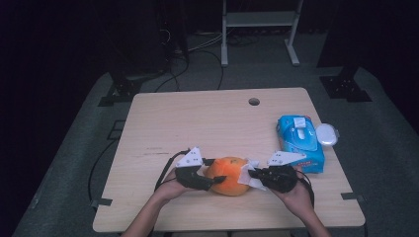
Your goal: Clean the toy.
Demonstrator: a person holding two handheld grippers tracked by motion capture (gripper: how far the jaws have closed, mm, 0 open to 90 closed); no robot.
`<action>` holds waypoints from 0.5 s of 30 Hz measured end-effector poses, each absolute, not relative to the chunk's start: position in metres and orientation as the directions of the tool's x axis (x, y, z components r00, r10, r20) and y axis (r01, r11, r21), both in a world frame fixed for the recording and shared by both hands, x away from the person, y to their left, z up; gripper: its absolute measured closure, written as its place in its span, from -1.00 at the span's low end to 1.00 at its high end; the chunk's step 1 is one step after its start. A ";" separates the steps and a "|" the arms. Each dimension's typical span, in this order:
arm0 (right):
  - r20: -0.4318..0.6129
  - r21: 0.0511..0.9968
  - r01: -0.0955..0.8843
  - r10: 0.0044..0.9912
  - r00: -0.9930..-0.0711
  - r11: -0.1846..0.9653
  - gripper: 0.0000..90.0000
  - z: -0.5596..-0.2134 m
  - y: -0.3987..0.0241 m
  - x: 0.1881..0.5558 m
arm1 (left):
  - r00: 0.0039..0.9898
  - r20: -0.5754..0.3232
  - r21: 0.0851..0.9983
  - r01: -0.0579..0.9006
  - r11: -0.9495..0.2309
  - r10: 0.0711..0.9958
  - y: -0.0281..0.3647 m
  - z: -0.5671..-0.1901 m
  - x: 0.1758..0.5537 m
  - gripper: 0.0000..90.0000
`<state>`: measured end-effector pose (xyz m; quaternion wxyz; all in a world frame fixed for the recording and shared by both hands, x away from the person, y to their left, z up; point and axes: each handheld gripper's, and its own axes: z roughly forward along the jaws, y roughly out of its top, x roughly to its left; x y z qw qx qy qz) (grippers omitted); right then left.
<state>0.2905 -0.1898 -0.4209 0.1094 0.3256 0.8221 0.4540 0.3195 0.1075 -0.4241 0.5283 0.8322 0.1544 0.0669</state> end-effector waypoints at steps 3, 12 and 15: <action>0.125 0.843 0.415 0.626 -0.770 0.342 0.92 -0.412 -0.190 0.287 | 0.947 -0.053 0.903 0.180 -0.389 0.316 0.107 -0.422 0.319 -0.18; 0.074 0.895 0.308 0.573 -0.817 0.323 0.92 -0.386 -0.170 0.271 | 0.955 0.016 0.882 0.126 -0.455 0.295 0.091 -0.410 0.307 -0.18; 0.055 0.903 0.285 0.572 -0.819 0.322 0.91 -0.384 -0.167 0.269 | 0.957 0.018 0.880 0.123 -0.459 0.290 0.087 -0.407 0.303 -0.18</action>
